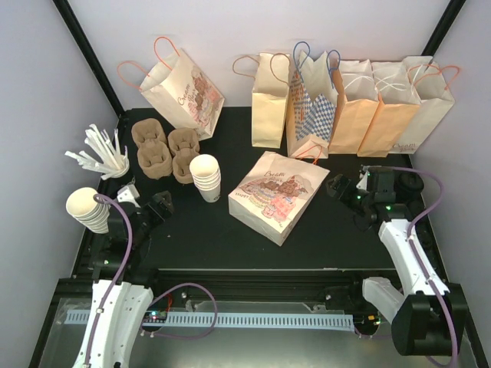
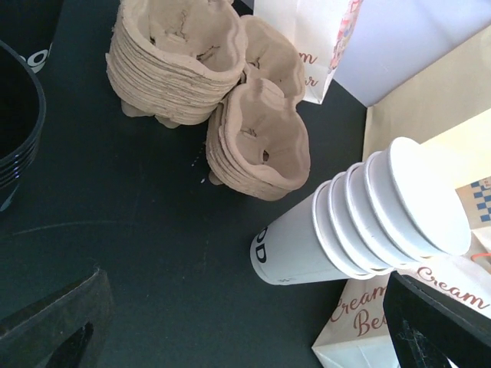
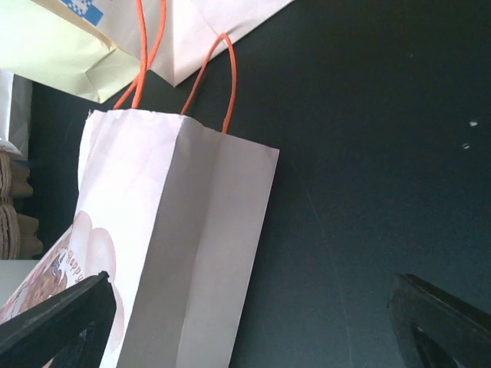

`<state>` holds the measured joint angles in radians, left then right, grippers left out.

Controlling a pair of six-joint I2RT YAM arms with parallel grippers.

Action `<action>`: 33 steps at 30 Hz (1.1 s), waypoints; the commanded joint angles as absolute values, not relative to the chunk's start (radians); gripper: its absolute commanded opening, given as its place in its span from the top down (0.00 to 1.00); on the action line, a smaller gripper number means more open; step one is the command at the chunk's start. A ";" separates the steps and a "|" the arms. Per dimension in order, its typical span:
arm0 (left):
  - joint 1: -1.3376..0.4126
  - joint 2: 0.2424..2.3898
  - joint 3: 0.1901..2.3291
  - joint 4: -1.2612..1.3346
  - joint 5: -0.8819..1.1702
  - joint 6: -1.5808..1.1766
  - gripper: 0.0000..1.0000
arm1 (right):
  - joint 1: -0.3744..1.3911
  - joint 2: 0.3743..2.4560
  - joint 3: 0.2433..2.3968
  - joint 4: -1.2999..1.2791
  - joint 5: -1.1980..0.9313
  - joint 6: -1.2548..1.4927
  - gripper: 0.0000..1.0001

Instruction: Pack the takeout coffee

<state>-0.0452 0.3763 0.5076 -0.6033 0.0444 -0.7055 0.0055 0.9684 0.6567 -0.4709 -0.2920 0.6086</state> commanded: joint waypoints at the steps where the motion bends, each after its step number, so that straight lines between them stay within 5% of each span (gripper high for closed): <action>1: -0.040 0.364 0.521 -0.640 0.019 -0.671 0.01 | 0.005 1.004 0.655 -0.424 -0.365 0.608 0.01; 10: -0.040 0.367 0.520 -0.536 0.142 -0.645 0.01 | 0.006 1.153 0.703 -0.337 -0.461 0.618 0.09; 24: -0.040 0.400 0.544 -0.416 0.379 -0.584 0.01 | 0.007 1.294 0.766 -0.194 -0.597 0.728 0.72; 33: -0.041 0.452 0.586 -0.400 0.517 -0.550 0.01 | 0.007 1.232 0.819 -0.279 -0.622 0.708 0.99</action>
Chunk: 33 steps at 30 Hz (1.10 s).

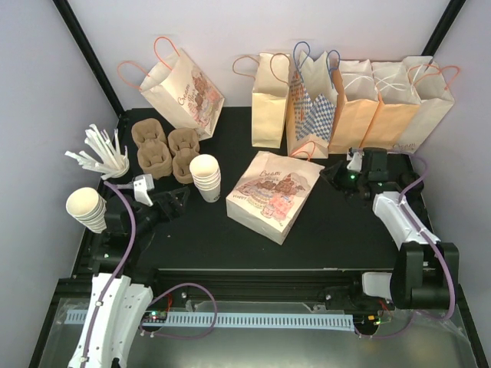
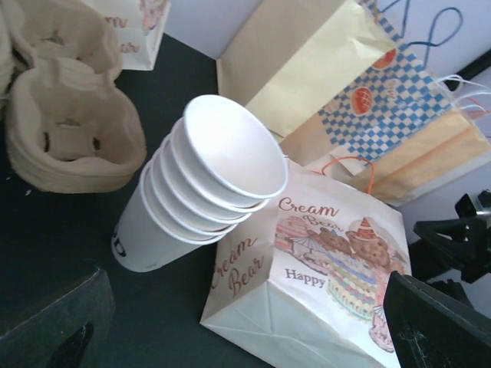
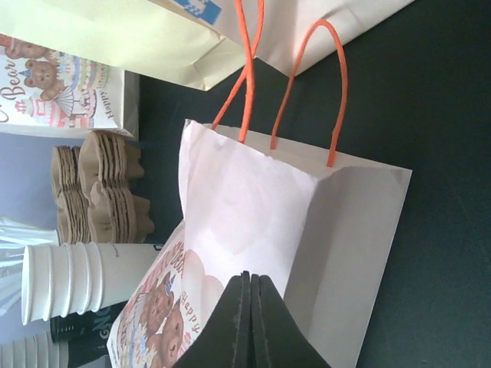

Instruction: Pack the takeout coffee

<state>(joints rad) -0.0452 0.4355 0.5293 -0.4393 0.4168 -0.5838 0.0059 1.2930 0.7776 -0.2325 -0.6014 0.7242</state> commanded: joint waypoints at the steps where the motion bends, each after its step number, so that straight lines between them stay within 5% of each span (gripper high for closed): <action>1: -0.043 0.458 0.588 -0.392 0.555 -0.546 0.01 | 0.006 1.209 0.829 -0.305 -0.610 0.696 0.99; 6: -0.048 0.489 0.598 -0.360 0.671 -0.550 0.01 | 0.008 1.092 0.892 -0.405 -0.564 0.616 0.94; 10: -0.062 0.509 0.595 -0.371 0.689 -0.569 0.01 | 0.006 1.078 0.937 -0.490 -0.455 0.581 0.31; 11: -0.068 0.514 0.590 -0.376 0.689 -0.574 0.01 | 0.006 1.085 0.934 -0.492 -0.434 0.586 0.27; 18: -0.267 0.588 0.528 -0.372 0.601 -0.657 0.02 | 0.007 1.214 0.885 -0.398 -0.499 0.648 0.27; 27: -0.493 0.676 0.479 -0.238 0.480 -0.748 0.01 | 0.037 1.415 0.890 -0.249 -0.606 0.686 0.40; 32: -0.518 0.739 0.440 -0.162 0.490 -0.775 0.01 | 0.050 1.486 0.894 -0.203 -0.649 0.719 0.53; 33: -0.520 0.750 0.439 -0.157 0.495 -0.777 0.01 | 0.051 1.493 0.892 -0.192 -0.662 0.725 0.63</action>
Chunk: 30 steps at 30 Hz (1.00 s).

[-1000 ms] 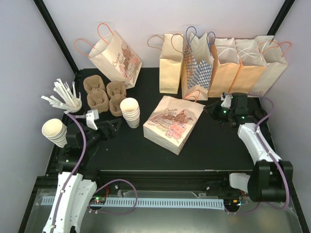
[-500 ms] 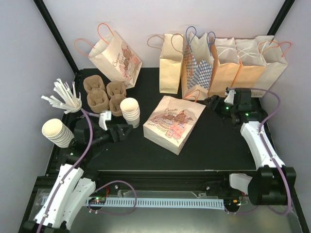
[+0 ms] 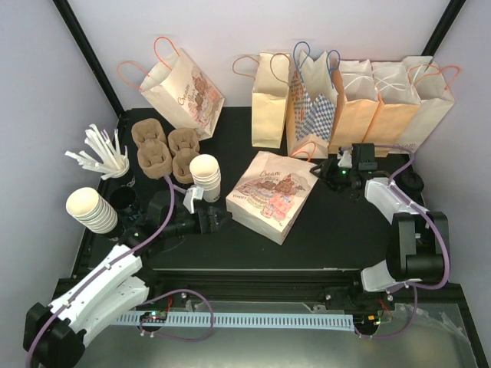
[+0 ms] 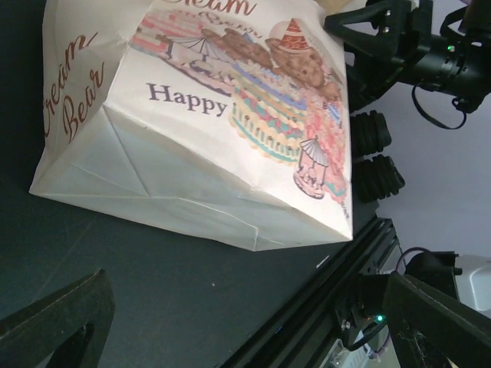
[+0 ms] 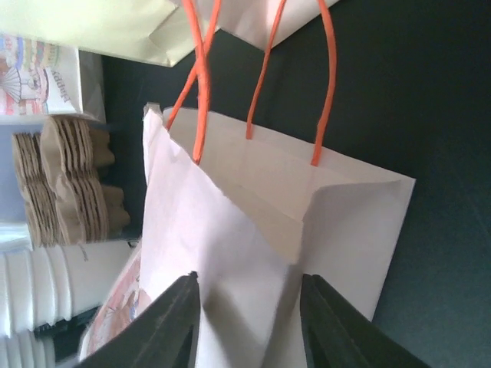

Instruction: Pack the takeout coffee

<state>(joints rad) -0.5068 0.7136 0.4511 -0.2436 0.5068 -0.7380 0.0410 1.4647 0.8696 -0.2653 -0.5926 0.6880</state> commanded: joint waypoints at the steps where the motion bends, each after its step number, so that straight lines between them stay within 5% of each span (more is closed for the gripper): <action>1: -0.519 0.760 0.440 -0.158 0.497 -0.774 0.01 | 0.050 1.498 0.892 -0.189 -0.674 0.728 0.75; 3: -0.520 0.761 0.450 -0.177 0.488 -0.765 0.01 | 0.050 1.484 0.889 -0.196 -0.685 0.728 0.97; 4: -0.519 0.754 0.456 -0.190 0.481 -0.760 0.01 | 0.050 1.461 0.889 -0.206 -0.682 0.722 0.98; 16: -0.520 0.592 0.665 -0.429 0.328 -0.621 0.01 | 0.073 1.022 1.045 -0.378 -0.708 0.457 0.99; 28: -0.520 0.653 0.836 -0.480 0.200 -0.509 0.01 | 0.289 0.921 1.011 0.130 -0.426 0.270 0.99; 30: -0.519 0.656 0.823 -0.463 0.209 -0.523 0.01 | 0.313 0.905 0.895 0.208 -0.395 0.257 0.86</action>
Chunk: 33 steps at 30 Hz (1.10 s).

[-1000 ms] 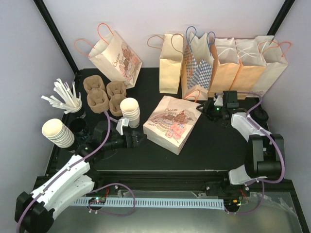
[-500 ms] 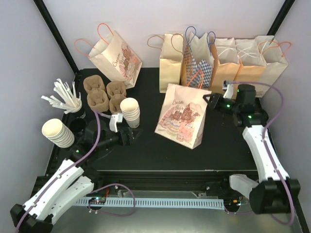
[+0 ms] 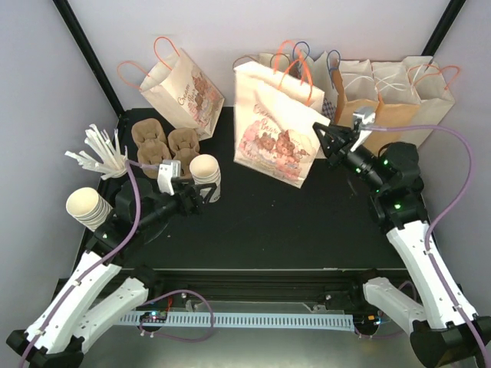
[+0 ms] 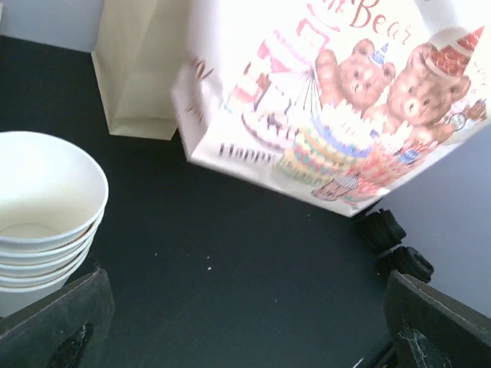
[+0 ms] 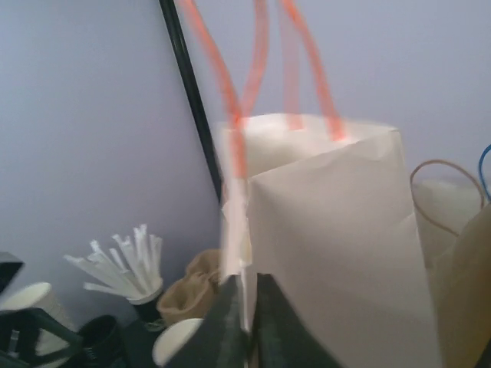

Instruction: Pack the takeout coffee

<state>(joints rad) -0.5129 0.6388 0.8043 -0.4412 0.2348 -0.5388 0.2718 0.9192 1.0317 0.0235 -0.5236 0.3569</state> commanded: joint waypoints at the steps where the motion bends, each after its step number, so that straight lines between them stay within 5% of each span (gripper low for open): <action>1: -0.519 0.657 0.814 -0.453 0.217 -0.530 0.01 | 0.321 0.897 0.827 0.240 -0.394 0.263 0.71; 6: -0.520 0.654 0.770 -0.431 0.223 -0.539 0.01 | 0.405 0.789 0.514 0.282 -0.319 0.280 0.35; 9: -0.519 0.665 0.758 -0.427 0.225 -0.524 0.01 | 0.423 0.684 0.452 0.225 -0.266 0.282 0.24; 33: -0.519 0.636 0.816 -0.522 0.076 -0.347 0.01 | 0.422 0.874 1.034 -0.441 -0.091 0.351 0.13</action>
